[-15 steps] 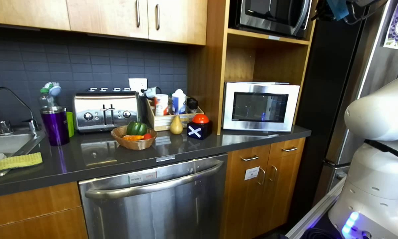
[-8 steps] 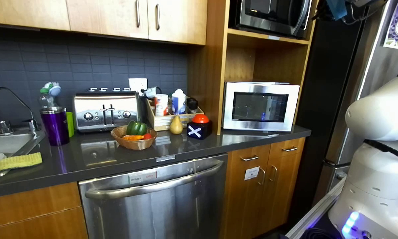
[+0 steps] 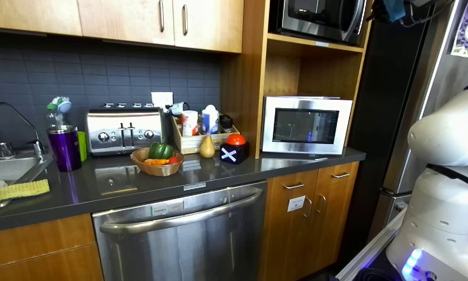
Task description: Press a button on the upper microwave.
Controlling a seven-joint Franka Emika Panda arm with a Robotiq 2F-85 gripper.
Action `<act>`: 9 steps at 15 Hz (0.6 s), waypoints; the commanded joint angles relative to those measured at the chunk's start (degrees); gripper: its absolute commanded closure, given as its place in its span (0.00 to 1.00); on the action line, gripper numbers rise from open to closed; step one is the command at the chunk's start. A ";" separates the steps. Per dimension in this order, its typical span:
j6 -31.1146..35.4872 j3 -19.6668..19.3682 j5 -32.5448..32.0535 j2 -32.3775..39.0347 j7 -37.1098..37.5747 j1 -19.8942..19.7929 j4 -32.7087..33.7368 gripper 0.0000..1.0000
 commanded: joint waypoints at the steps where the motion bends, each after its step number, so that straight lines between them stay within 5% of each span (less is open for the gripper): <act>1: 0.03 -1.25 2.24 2.65 -1.39 1.38 3.43 1.00; 9: -0.28 -1.74 2.41 4.72 -1.59 1.45 5.56 1.00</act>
